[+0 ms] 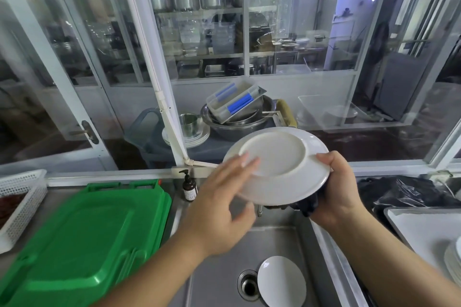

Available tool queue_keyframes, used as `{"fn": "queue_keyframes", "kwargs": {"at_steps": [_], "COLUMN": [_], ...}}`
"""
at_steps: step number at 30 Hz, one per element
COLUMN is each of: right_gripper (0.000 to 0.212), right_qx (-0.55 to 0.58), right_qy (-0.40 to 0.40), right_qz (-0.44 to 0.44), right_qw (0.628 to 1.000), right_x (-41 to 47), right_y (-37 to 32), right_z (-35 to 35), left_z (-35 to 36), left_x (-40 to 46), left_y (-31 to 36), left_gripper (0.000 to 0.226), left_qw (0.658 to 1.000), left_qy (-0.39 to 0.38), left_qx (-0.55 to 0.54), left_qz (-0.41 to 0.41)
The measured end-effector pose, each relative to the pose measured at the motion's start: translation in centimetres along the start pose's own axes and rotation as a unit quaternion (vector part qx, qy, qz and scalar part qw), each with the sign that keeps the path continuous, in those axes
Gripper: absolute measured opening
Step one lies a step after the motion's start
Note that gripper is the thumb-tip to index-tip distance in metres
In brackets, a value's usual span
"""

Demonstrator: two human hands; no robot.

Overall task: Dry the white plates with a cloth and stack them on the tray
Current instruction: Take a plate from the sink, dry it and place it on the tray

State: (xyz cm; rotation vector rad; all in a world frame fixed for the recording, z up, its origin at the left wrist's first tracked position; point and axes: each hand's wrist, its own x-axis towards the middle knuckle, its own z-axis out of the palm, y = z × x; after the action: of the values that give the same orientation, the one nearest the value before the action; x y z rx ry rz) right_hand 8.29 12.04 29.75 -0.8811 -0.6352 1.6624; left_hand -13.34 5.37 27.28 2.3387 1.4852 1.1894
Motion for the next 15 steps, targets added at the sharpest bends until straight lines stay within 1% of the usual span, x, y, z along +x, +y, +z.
{"fn": "queue_keyframes", "kwargs": {"at_steps": [1, 2, 3, 4, 5, 6, 7, 9, 10, 12, 13, 15], "right_gripper": [0.066, 0.063, 0.058, 0.055, 0.051, 0.048, 0.046, 0.047, 0.052, 0.057, 0.055, 0.051], "right_qx": [0.006, 0.011, 0.013, 0.016, 0.018, 0.015, 0.013, 0.004, 0.000, 0.000, 0.002, -0.009], "right_qy": [-0.001, -0.008, -0.017, -0.028, -0.032, -0.034, -0.032, -0.027, -0.018, -0.011, -0.013, -0.014], "right_qz": [-0.002, 0.003, 0.006, 0.005, 0.010, 0.018, 0.022, 0.033, 0.039, 0.046, 0.051, 0.060], "right_qw": [1.000, 1.000, 1.000, 0.999, 0.999, 0.999, 0.999, 0.999, 0.999, 0.999, 0.999, 0.998], "right_x": [0.1, 0.4, 0.5, 0.6, 0.6, 0.6, 0.5, 0.3, 0.3, 0.3, 0.3, 0.4], "right_y": [0.0, 0.1, 0.1, 0.2, 0.2, 0.4, 0.7, 1.2, 1.5, 1.7, 1.7, 1.6], "right_z": [-0.2, -0.4, -0.5, -0.6, -0.6, -0.5, -0.5, -0.4, -0.5, -0.7, -0.8, -1.2], "left_z": [0.0, 0.0, -0.2, -0.2, 0.0, 0.1, 0.2, 0.5, 0.7, 0.8, 0.7, 0.5], "left_x": [0.1, 0.3, 0.7, 1.0, 1.3, 1.4, 1.3, 1.2, 1.1, 0.9, 0.8, 0.7], "left_y": [0.1, 0.2, 0.5, 0.5, 0.4, 0.4, 0.5, 0.7, 0.7, 0.9, 0.8, 0.7], "left_gripper": [0.067, 0.063, 0.058, 0.052, 0.048, 0.047, 0.047, 0.045, 0.044, 0.043, 0.043, 0.042], "left_qw": [0.991, 0.954, 0.880, 0.790, 0.703, 0.644, 0.612, 0.582, 0.573, 0.562, 0.558, 0.561], "left_qy": [0.057, 0.120, 0.160, 0.149, 0.124, 0.105, 0.099, 0.124, 0.139, 0.155, 0.155, 0.149], "left_qx": [-0.090, -0.202, -0.333, -0.461, -0.560, -0.620, -0.648, -0.668, -0.668, -0.669, -0.671, -0.671], "left_qz": [-0.079, -0.188, -0.298, -0.376, -0.420, -0.436, -0.442, -0.448, -0.453, -0.461, -0.462, -0.461]}}
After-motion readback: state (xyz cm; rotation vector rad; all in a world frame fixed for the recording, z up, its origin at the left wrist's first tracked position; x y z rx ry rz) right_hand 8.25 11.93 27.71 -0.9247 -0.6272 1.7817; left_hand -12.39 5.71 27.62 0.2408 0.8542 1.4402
